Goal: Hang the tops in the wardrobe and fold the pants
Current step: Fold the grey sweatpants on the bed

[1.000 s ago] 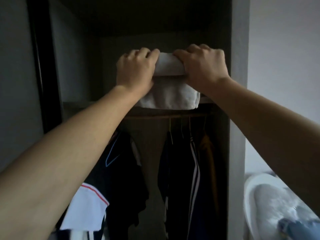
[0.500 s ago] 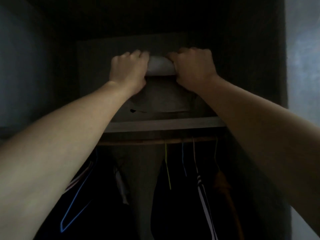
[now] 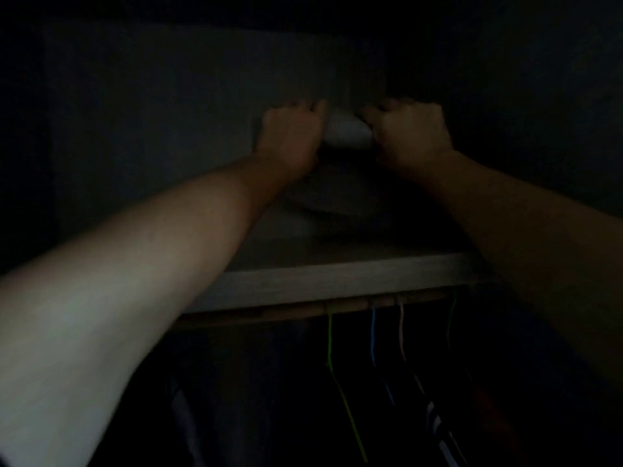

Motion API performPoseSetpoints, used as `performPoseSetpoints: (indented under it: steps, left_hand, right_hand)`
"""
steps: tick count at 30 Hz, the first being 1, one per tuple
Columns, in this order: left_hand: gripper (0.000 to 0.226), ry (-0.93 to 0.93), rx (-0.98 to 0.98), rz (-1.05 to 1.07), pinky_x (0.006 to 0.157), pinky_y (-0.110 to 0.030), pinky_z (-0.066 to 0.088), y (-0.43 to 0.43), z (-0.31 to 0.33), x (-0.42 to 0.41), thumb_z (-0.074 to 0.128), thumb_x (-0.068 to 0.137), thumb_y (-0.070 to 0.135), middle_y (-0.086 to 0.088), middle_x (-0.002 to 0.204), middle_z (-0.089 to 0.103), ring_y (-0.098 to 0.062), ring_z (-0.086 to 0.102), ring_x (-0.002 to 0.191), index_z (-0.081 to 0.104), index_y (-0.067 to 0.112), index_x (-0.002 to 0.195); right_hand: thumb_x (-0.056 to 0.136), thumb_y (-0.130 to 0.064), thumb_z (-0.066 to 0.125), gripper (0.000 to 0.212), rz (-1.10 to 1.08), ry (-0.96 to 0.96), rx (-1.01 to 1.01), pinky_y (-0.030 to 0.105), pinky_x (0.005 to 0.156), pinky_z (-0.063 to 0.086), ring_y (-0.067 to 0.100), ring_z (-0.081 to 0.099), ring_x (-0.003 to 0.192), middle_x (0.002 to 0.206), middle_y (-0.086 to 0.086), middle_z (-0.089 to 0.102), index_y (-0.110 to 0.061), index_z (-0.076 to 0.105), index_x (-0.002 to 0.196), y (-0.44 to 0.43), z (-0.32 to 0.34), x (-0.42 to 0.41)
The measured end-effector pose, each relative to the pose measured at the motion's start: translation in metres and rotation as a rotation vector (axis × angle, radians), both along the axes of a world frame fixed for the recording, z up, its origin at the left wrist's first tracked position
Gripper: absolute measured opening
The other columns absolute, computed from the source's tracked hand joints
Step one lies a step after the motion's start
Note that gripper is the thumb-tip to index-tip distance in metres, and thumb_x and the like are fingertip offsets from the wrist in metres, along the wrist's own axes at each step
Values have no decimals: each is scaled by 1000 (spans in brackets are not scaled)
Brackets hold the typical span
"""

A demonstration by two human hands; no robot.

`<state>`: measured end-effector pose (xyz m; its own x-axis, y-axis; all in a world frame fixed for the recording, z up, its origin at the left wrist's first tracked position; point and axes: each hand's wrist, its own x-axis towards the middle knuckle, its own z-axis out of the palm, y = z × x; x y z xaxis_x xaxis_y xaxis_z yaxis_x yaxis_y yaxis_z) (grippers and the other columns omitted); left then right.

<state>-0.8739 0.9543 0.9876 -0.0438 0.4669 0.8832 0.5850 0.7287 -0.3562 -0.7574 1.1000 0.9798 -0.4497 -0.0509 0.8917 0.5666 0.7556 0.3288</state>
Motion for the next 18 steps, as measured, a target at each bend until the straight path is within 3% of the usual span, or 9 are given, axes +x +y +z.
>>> performPoseSetpoints:
  steps: [2, 5, 10, 13, 16, 18]
  left_hand:
    - [48, -99, -205, 41, 80, -43, 49, 6, -15, -2, 72, 73, 26, -18, 117, 63, -39, 61, 106, 58, 12, 117]
    - [38, -236, -476, 104, 67, -32, 43, 14, -40, 4, 72, 72, 33, -13, 108, 67, -33, 65, 98, 66, 18, 107]
    - [41, -320, -658, 160, 70, -31, 44, 3, -43, 24, 71, 78, 38, -9, 108, 63, -30, 62, 96, 59, 19, 112]
    - [36, -614, -702, 107, 73, -29, 46, -7, -36, 30, 77, 78, 28, -4, 109, 60, -21, 58, 93, 55, 17, 104]
    - [45, -955, -675, -49, 95, -40, 52, -26, -25, 33, 72, 82, 10, -7, 124, 63, -23, 61, 111, 59, 12, 125]
    - [53, -1010, -614, -54, 103, -48, 46, -33, -19, 31, 63, 88, 6, -3, 133, 56, -24, 54, 122, 50, 22, 137]
  right_hand:
    - [79, -39, 75, 44, -51, -240, -135, 38, 71, 46, 38, 66, 98, 113, 18, 67, -20, 64, 117, 5, -14, 4]
    - [74, -42, 80, 44, -50, -569, -352, 31, 73, 50, 31, 67, 96, 111, 13, 70, -19, 69, 110, 6, -37, 8]
    - [74, -48, 77, 50, 21, -593, -330, 34, 81, 53, 30, 66, 99, 115, 9, 69, -21, 67, 114, 1, -46, 19]
    - [78, -38, 76, 49, 59, -665, -423, 27, 74, 47, 21, 61, 90, 112, 5, 67, -18, 65, 121, 1, -45, 27]
    - [83, -29, 72, 40, 166, -730, -645, 30, 77, 53, 23, 65, 89, 112, 6, 68, -13, 66, 120, 2, -37, 35]
    - [87, -28, 65, 33, 268, -708, -783, 35, 80, 54, 27, 67, 91, 111, 11, 70, -10, 69, 114, 0, -32, 39]
